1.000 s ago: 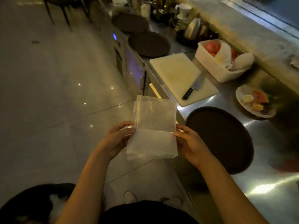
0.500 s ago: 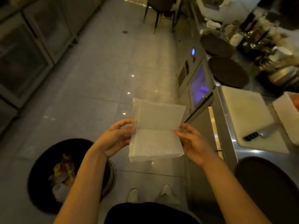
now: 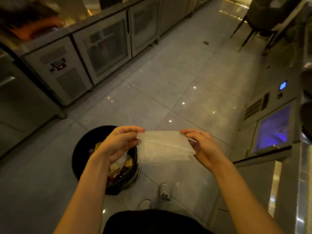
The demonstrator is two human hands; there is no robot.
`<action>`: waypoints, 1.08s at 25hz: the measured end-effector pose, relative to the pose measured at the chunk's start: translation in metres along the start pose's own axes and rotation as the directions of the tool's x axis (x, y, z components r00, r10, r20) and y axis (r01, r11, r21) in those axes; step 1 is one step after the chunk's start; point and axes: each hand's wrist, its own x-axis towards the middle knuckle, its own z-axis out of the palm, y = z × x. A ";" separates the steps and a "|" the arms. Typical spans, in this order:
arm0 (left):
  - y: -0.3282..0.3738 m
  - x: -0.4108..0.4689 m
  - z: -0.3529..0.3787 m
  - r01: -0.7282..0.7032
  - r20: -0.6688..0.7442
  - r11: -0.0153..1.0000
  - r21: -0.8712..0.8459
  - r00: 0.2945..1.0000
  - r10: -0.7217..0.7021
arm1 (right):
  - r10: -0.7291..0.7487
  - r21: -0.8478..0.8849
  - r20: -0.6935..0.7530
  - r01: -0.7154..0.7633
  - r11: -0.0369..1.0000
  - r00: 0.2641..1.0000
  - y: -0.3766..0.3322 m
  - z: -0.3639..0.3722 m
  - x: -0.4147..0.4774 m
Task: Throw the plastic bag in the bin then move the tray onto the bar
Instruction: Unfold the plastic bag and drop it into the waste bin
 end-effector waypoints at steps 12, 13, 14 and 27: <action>-0.002 -0.004 0.054 0.007 -0.247 0.957 0.291 0.967 0.068 | -0.179 -0.382 0.276 0.279 0.881 0.944 -0.035 0.001 0.066; -0.005 -0.006 0.057 -0.029 -0.279 0.938 0.347 0.951 0.132 | -0.196 -0.390 0.308 0.311 0.867 0.931 -0.034 0.001 0.068; -0.007 -0.008 0.062 -0.060 -0.319 0.912 0.406 0.926 0.203 | -0.197 -0.392 0.347 0.333 0.858 0.917 -0.032 0.001 0.070; 0.000 -0.016 0.087 -0.068 -0.321 0.675 0.735 0.841 0.435 | -0.289 -0.464 0.652 0.671 0.578 0.701 -0.023 0.021 0.071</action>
